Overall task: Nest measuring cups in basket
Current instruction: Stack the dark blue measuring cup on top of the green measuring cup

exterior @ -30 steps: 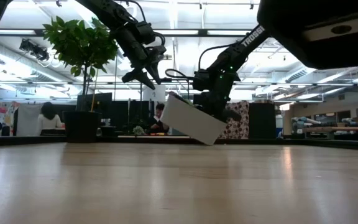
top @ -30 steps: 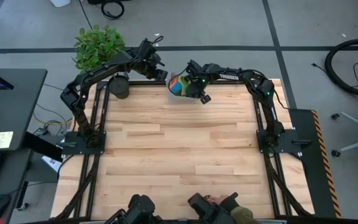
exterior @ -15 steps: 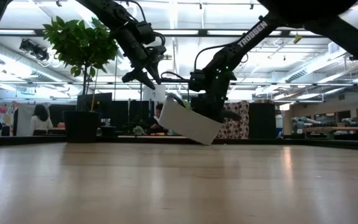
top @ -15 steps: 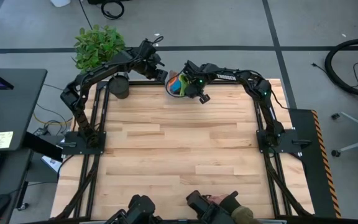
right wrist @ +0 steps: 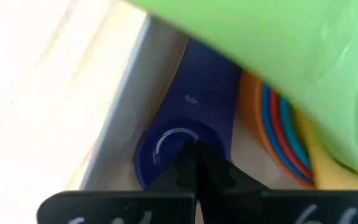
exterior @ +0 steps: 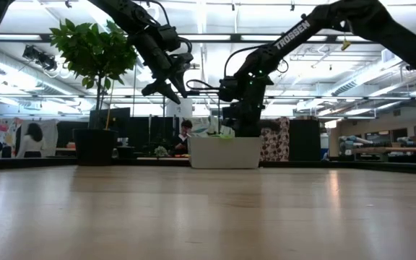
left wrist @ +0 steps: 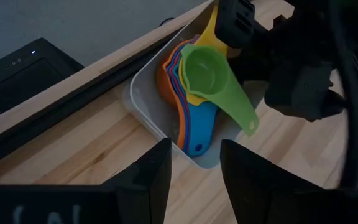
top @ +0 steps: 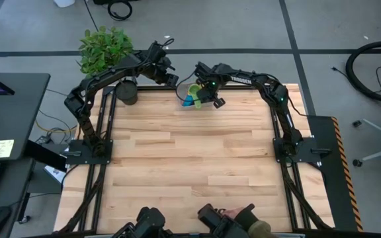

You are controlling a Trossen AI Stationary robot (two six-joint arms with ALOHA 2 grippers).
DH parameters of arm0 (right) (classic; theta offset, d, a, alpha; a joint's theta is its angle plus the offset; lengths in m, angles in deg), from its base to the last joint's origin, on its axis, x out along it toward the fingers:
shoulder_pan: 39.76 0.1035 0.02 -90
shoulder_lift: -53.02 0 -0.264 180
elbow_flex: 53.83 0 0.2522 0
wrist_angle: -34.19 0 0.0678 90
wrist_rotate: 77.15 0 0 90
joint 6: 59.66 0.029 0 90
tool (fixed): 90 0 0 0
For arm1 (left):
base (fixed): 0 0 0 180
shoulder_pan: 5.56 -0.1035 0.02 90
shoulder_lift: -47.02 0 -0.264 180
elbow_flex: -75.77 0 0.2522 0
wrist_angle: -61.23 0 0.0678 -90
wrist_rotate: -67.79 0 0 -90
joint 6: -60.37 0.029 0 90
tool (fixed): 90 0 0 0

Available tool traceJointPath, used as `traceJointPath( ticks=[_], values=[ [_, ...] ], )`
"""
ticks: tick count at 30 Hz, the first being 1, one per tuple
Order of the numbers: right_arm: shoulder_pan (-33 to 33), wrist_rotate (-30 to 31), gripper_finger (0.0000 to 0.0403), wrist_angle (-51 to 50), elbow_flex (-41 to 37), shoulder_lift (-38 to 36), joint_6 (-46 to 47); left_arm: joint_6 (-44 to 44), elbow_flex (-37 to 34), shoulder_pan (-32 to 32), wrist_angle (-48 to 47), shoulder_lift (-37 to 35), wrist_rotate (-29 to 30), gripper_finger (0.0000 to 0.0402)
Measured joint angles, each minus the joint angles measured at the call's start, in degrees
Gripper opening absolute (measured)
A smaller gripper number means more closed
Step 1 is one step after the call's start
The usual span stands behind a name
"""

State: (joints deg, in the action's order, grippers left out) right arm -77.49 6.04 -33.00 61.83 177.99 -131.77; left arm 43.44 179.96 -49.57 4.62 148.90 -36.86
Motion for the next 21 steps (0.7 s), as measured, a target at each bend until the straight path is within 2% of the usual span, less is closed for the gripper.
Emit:
traceJointPath(
  ticks=[14, 21],
  values=[
    [1.13, -0.29, 0.0001, -5.71, 7.90, -0.23, -0.07, 0.00, 0.00, 0.16, -0.02, 0.02, -0.17, 0.0141],
    [1.13, -0.66, 0.0006, -5.88, 8.49, -0.28, 0.11, 0.00, 0.00, 0.85, -0.04, 0.02, -0.20, 0.0141]
  ],
)
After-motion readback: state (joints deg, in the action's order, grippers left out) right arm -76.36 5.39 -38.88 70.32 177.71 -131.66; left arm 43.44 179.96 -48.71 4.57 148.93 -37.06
